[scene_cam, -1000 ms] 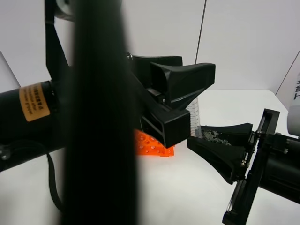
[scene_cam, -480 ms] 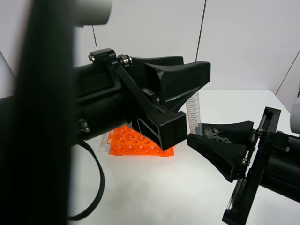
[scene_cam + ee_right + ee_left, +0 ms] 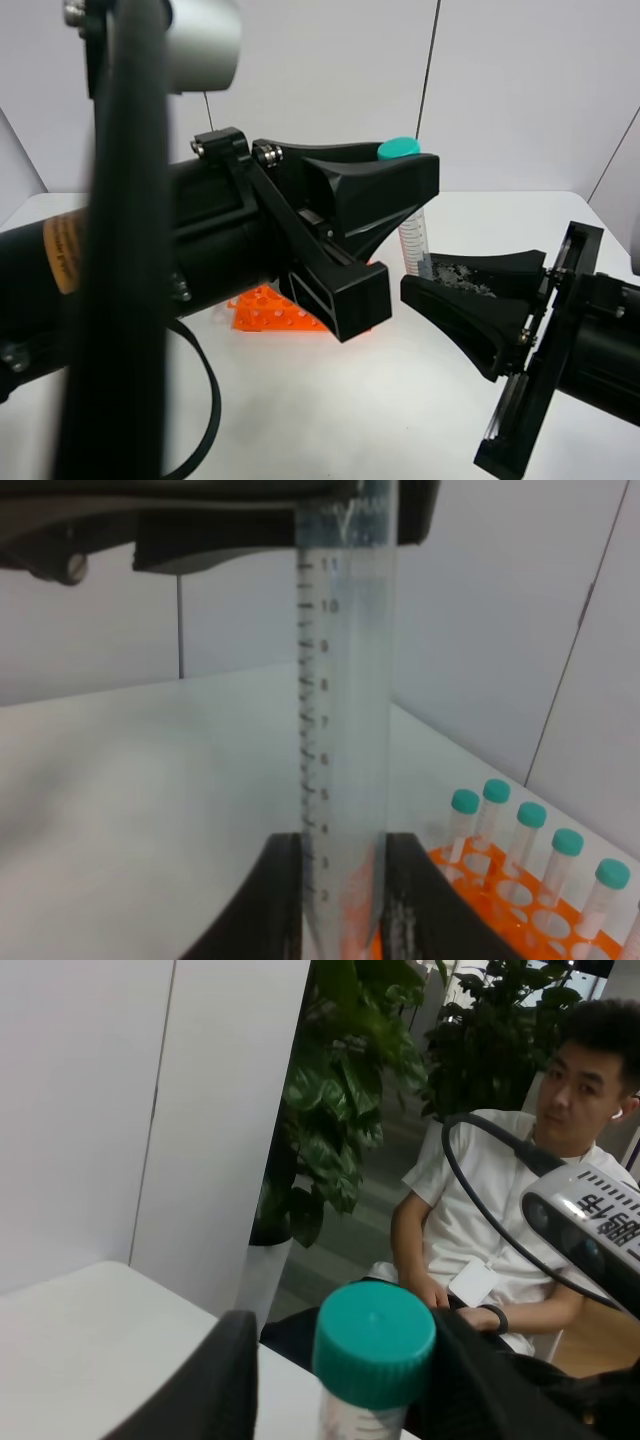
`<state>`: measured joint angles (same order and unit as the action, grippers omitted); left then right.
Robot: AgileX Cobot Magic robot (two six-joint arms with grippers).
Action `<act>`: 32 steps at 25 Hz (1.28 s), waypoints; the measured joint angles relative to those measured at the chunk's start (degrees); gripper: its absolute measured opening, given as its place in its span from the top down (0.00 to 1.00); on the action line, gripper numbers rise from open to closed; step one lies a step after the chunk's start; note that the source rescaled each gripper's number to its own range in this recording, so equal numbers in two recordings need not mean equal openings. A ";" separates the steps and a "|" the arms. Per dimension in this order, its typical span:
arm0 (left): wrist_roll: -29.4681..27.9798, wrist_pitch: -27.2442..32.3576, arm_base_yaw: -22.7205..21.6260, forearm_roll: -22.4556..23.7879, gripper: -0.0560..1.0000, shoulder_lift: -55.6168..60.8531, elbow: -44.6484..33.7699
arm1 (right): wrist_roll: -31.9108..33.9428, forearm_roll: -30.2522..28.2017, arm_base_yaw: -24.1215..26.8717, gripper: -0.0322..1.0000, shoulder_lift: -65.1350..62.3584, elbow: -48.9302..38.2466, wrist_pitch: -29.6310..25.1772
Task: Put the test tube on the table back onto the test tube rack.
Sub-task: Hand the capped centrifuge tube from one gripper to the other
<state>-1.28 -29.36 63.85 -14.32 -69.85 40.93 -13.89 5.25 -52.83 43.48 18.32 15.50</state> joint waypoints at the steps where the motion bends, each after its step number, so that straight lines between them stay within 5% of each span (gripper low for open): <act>1: 0.00 -0.17 0.00 0.04 0.44 0.00 0.00 | 0.00 0.00 0.00 0.96 0.00 0.00 0.14; 12: -0.35 -2.12 0.00 0.07 0.45 0.00 -0.02 | 0.00 0.07 0.00 0.96 0.00 0.00 0.20; 14: -0.40 -2.12 0.00 0.07 0.57 0.00 -0.02 | 0.00 0.07 0.00 0.96 0.00 0.00 0.20; 17: -0.42 -2.12 0.00 0.18 0.95 0.00 -0.02 | 0.00 0.27 0.00 0.96 0.00 0.00 0.20; 30: -1.34 -2.12 0.00 0.29 0.95 0.00 -0.02 | 0.00 0.40 0.00 0.96 0.00 0.00 0.20; 32: -1.34 -2.12 0.00 0.29 0.95 0.00 -0.02 | -0.02 0.42 0.00 0.88 0.00 0.00 0.20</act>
<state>-2.62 -31.48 63.85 -14.02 -69.85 40.91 -13.91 5.66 -52.83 43.48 18.32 15.70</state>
